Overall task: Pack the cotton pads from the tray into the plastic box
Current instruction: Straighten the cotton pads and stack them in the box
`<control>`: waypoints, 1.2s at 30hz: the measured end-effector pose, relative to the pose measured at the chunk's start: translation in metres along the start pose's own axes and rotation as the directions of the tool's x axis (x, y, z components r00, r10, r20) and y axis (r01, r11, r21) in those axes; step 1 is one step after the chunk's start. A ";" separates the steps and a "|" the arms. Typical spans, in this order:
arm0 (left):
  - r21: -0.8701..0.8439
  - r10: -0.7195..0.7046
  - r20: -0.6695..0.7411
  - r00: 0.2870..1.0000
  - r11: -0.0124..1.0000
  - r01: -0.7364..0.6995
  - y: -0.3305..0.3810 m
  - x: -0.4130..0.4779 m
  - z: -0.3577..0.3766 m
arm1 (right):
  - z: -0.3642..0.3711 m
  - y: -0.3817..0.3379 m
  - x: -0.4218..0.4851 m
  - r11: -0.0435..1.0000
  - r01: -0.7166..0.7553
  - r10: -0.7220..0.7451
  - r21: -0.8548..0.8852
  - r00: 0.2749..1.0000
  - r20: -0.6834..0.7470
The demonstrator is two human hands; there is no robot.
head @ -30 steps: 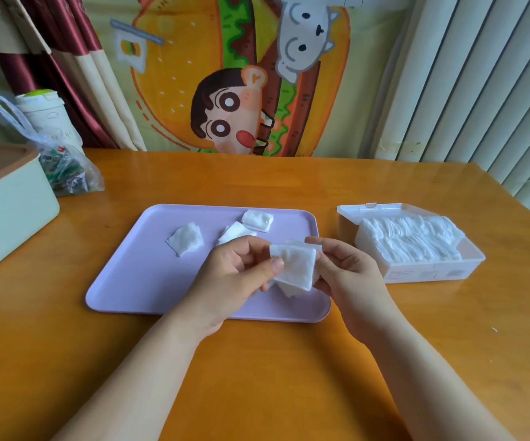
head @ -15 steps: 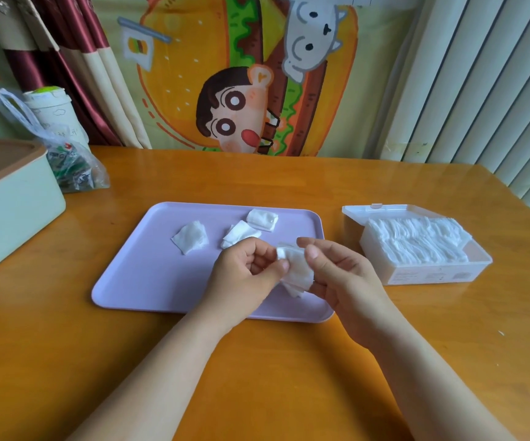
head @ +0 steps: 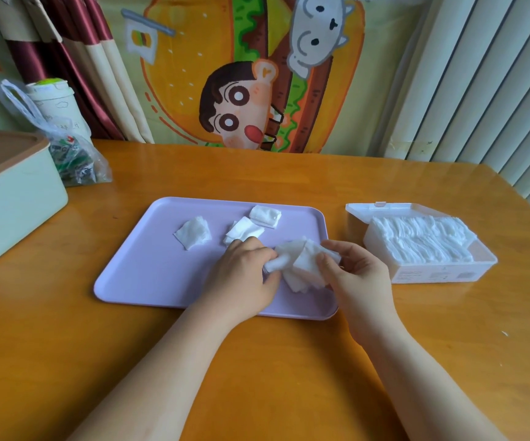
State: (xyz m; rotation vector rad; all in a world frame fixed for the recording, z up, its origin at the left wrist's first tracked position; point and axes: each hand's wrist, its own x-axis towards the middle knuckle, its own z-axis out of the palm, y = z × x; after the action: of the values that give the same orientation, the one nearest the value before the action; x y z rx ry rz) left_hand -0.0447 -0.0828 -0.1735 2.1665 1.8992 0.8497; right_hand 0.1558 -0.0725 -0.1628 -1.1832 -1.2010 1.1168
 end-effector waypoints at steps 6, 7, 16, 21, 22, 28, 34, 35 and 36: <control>0.013 0.018 -0.015 1.000 1.000 -0.017 0.001 -0.001 -0.006 | -0.002 0.004 0.003 1.000 -0.023 0.023 -0.006 1.000 -0.012; 0.002 0.017 -0.019 1.000 1.000 -0.017 0.002 -0.001 -0.007 | -0.002 0.004 0.003 1.000 -0.021 0.021 -0.007 1.000 -0.009; -0.333 -0.095 -0.214 0.972 0.943 0.019 0.001 0.001 -0.012 | -0.003 0.000 0.004 0.998 -0.028 0.030 0.048 0.999 -0.044; -0.762 -0.397 0.030 0.917 0.585 0.278 0.013 0.000 -0.027 | -0.004 -0.002 0.003 0.999 -0.038 0.039 0.035 0.999 -0.020; -0.784 -0.401 0.075 0.913 0.542 0.303 0.015 -0.001 -0.028 | -0.004 -0.003 0.003 0.999 -0.035 0.036 0.033 0.999 -0.012; -0.900 -0.367 0.229 0.902 0.272 0.340 0.014 0.000 -0.029 | -0.004 -0.005 0.003 0.999 -0.022 0.022 0.048 1.000 0.014; -0.865 -0.122 0.335 0.934 0.353 0.356 0.025 -0.007 -0.029 | -0.003 -0.010 0.001 0.998 -0.032 0.027 0.059 0.996 0.079; -0.858 -0.139 0.323 0.936 0.375 0.351 0.024 -0.007 -0.028 | -0.003 -0.011 0.001 0.997 -0.039 0.032 0.066 0.995 0.098; -0.860 -0.165 0.309 0.937 0.372 0.349 0.023 -0.006 -0.028 | -0.003 -0.012 0.000 0.996 -0.046 0.037 0.075 0.993 0.114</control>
State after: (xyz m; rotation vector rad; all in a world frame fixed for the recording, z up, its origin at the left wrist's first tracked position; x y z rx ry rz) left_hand -0.0388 -0.1005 -0.1415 1.1436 1.1263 1.1865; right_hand 0.1592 -0.0733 -0.1507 -1.1028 -1.2125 1.2643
